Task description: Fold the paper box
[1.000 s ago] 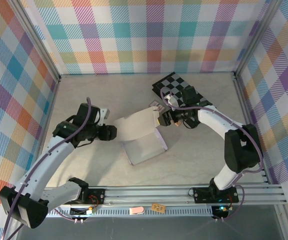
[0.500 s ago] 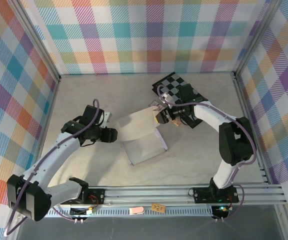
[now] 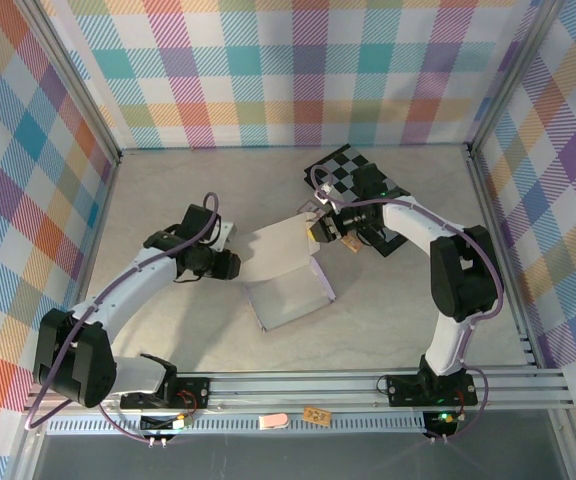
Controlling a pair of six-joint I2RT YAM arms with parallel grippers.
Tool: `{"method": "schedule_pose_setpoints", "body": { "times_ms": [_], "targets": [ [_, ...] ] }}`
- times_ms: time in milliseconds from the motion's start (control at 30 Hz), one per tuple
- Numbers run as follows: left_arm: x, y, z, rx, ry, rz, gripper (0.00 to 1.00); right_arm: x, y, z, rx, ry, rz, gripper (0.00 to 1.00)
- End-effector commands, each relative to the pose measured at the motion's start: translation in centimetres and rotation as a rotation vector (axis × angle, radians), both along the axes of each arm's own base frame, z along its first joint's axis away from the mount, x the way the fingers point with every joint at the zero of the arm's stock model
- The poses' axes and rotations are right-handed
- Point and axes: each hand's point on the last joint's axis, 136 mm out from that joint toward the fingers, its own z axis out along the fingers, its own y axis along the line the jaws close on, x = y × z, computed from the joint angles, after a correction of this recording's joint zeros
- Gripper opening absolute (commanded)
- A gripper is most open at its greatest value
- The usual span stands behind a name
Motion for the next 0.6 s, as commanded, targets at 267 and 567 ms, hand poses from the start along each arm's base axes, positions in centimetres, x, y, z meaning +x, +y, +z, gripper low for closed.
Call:
{"method": "schedule_pose_setpoints", "body": {
  "times_ms": [267, 567],
  "targets": [
    [2.1, -0.8, 0.8, -0.038, -0.005, 0.034, 0.15, -0.2, 1.0, -0.4, -0.054, -0.024, 0.033, 0.24],
    [3.0, -0.6, 1.2, -0.020, -0.011, 0.084, 0.03, -0.6, 2.0, -0.4, -0.085, -0.025, 0.029, 0.08]
  ]
}}
